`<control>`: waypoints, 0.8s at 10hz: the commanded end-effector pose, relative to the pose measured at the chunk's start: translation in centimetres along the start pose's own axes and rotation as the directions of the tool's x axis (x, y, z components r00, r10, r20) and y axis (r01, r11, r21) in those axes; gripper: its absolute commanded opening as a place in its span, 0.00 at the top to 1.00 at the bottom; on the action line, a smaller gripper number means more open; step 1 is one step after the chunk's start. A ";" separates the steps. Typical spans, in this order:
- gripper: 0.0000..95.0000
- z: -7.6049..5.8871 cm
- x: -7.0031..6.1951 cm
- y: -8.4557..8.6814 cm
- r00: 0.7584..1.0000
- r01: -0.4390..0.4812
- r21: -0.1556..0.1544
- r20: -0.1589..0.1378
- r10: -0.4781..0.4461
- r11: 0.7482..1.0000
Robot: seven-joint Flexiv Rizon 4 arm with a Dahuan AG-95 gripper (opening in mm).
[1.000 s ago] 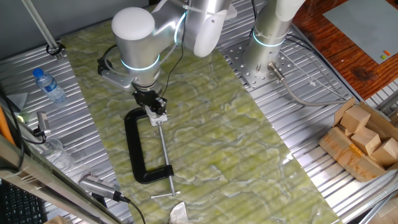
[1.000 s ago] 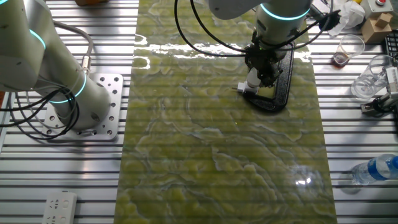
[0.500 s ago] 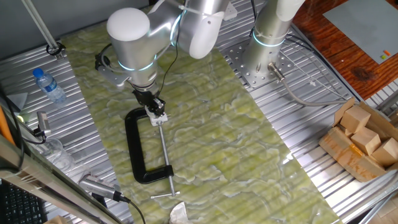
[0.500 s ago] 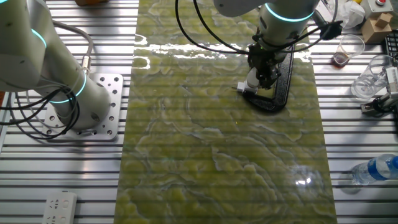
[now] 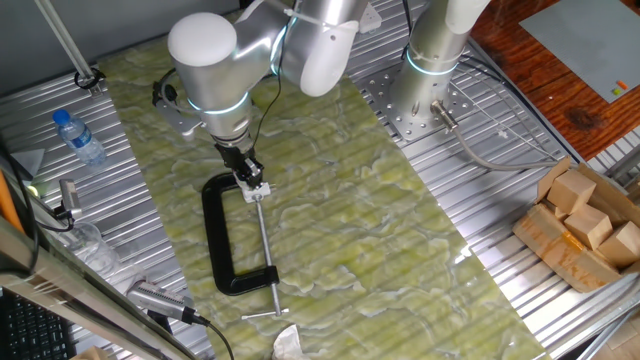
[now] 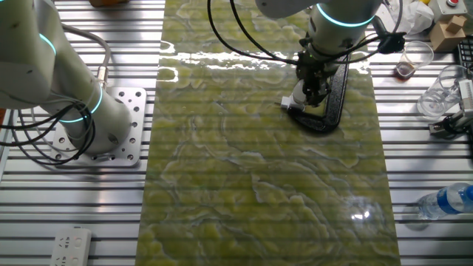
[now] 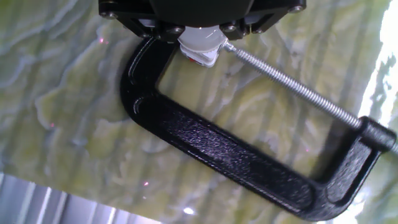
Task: Install the light bulb by rotating it
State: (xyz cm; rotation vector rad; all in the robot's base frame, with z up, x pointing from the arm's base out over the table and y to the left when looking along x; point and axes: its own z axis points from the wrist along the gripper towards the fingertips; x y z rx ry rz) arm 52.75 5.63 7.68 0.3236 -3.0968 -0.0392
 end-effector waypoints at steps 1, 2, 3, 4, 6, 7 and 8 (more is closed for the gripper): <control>1.00 0.0 0.1 0.0 0.998 -0.056 -0.002 -0.005 0.056 0.998; 1.00 0.0 0.1 0.0 0.996 -0.093 -0.007 -0.008 0.093 0.996; 1.00 0.0 0.1 0.0 0.993 -0.114 -0.006 -0.010 0.114 0.993; 1.00 0.0 0.1 0.0 0.989 -0.150 -0.005 -0.010 0.150 0.989; 1.00 0.1 0.1 -0.1 0.977 -0.211 0.000 -0.015 0.211 0.977; 1.00 0.1 0.2 -0.1 0.977 -0.211 0.001 -0.017 0.211 0.977; 1.00 0.1 0.2 -0.1 0.976 -0.216 0.000 -0.017 0.216 0.976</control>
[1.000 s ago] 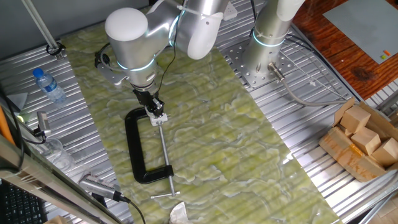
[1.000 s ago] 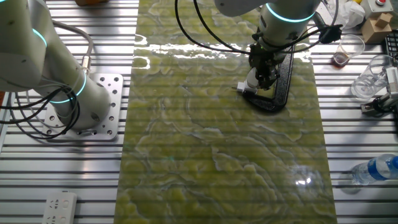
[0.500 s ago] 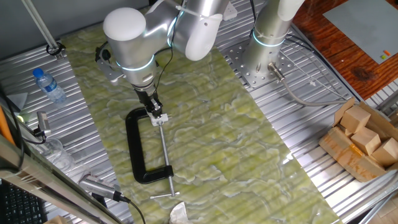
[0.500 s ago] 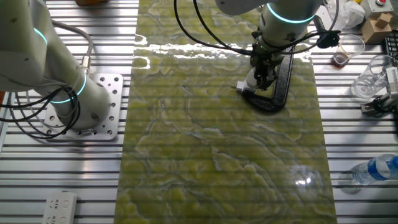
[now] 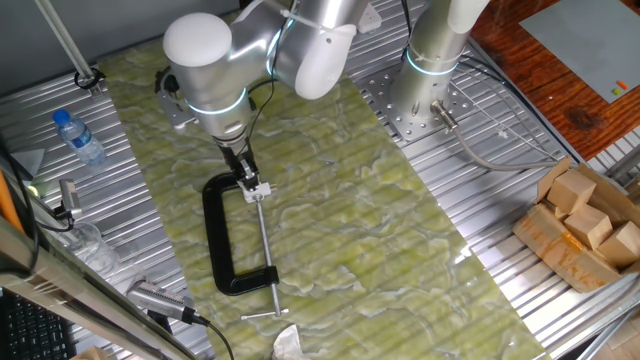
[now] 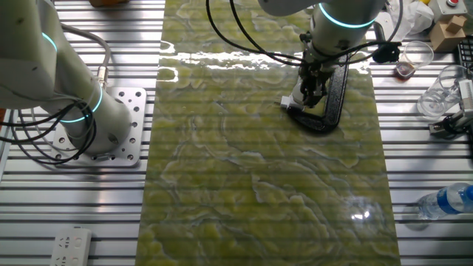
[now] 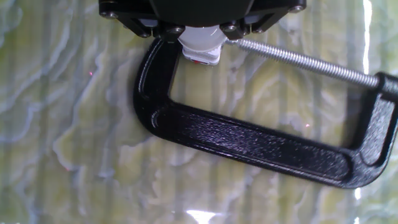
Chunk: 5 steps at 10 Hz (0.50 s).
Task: Install the light bulb by rotating it
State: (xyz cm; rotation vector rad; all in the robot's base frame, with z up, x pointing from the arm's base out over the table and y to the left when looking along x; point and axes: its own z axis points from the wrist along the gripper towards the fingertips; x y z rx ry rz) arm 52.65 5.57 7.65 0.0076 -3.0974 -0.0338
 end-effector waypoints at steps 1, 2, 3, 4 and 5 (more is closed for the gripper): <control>1.00 0.1 0.0 0.0 1.000 -0.025 -0.002 -0.003 0.025 1.000; 1.00 0.0 0.0 0.0 0.999 -0.048 -0.011 -0.004 0.048 0.999; 1.00 -0.1 0.0 0.0 0.998 -0.070 -0.011 -0.004 0.070 0.997; 1.00 -0.1 0.0 0.0 0.993 -0.119 -0.012 -0.001 0.119 0.993; 1.00 -0.2 0.0 0.0 0.990 -0.140 -0.011 0.000 0.140 0.990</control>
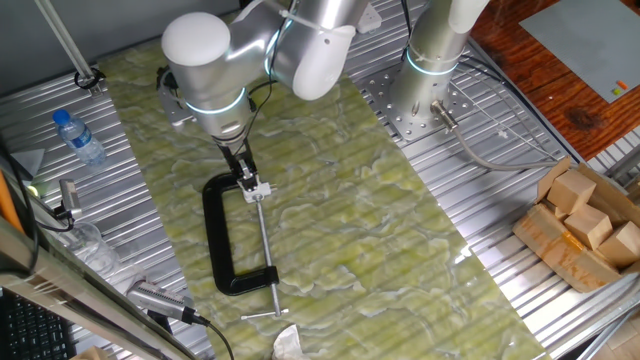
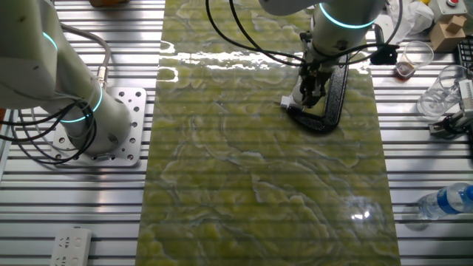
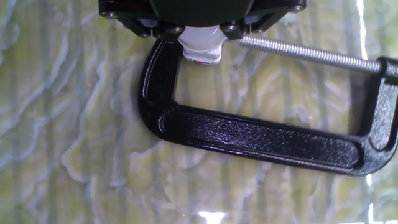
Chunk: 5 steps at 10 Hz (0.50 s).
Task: Install the light bulb by rotating it
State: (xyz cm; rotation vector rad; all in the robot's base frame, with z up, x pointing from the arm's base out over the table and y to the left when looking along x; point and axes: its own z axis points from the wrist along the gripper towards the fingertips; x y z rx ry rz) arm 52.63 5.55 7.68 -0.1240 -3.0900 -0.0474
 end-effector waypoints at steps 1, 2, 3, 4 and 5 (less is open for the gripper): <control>1.00 -0.2 0.0 0.0 0.998 -0.065 0.005 0.004 0.065 0.998; 1.00 0.1 0.1 0.0 0.999 -0.040 0.017 0.003 0.040 0.999; 1.00 0.1 0.1 -0.1 1.000 -0.028 0.017 0.003 0.028 0.999; 0.80 0.1 0.1 -0.1 1.000 -0.003 0.015 0.004 0.003 1.000; 0.60 0.0 0.1 -0.1 1.000 0.009 0.011 0.005 -0.009 1.000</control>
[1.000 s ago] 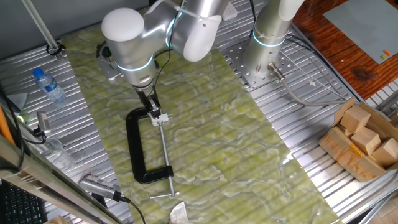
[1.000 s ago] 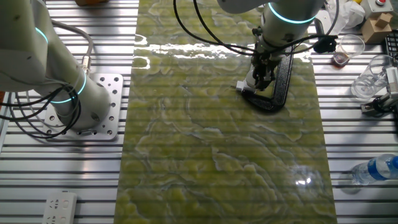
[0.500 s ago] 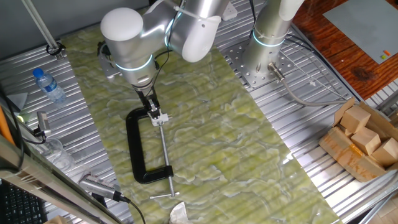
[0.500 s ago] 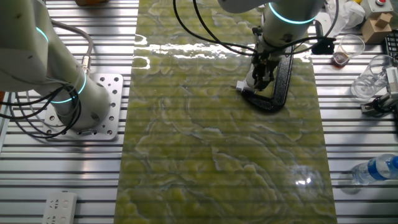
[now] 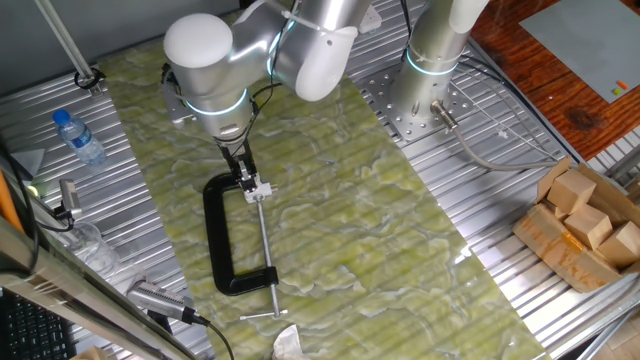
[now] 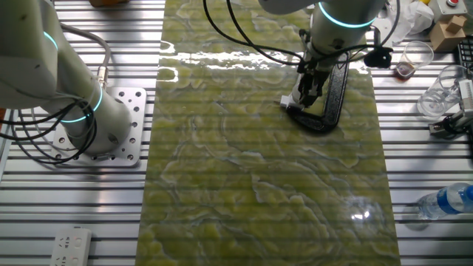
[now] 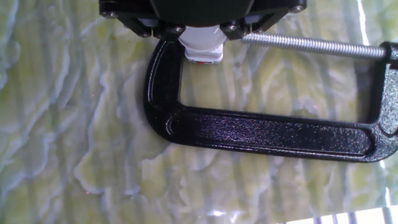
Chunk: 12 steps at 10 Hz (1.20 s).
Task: Install the light bulb by rotating it
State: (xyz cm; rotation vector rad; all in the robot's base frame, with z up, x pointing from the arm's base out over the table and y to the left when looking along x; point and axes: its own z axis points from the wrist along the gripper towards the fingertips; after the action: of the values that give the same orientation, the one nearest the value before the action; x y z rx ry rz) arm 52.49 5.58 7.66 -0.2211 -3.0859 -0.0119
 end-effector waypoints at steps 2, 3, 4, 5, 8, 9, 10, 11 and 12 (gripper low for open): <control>0.40 0.0 0.0 -0.1 0.995 0.101 -0.020 0.008 -0.101 0.995; 0.40 0.0 0.0 -0.1 0.993 0.119 -0.027 0.011 -0.119 0.992; 0.40 0.0 0.0 -0.1 0.991 0.137 -0.023 0.012 -0.137 0.990; 0.20 0.0 0.0 -0.1 0.985 0.172 -0.017 0.012 -0.172 0.985; 0.20 -0.2 0.0 0.0 0.883 0.469 0.006 0.028 -0.469 0.883; 0.20 -0.3 0.1 0.1 0.842 0.538 0.011 0.032 -0.538 0.843; 0.20 -0.4 0.3 0.4 0.778 0.627 0.018 0.037 -0.627 0.779; 0.20 -0.3 0.4 0.6 0.727 0.685 0.023 0.040 -0.685 0.728; 0.20 -0.3 0.5 0.7 0.668 0.743 0.026 0.040 -0.743 0.669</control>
State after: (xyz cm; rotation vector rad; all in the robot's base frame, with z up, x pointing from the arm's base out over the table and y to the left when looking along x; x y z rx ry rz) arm 52.18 5.91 8.01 0.7210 -3.0489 -0.0257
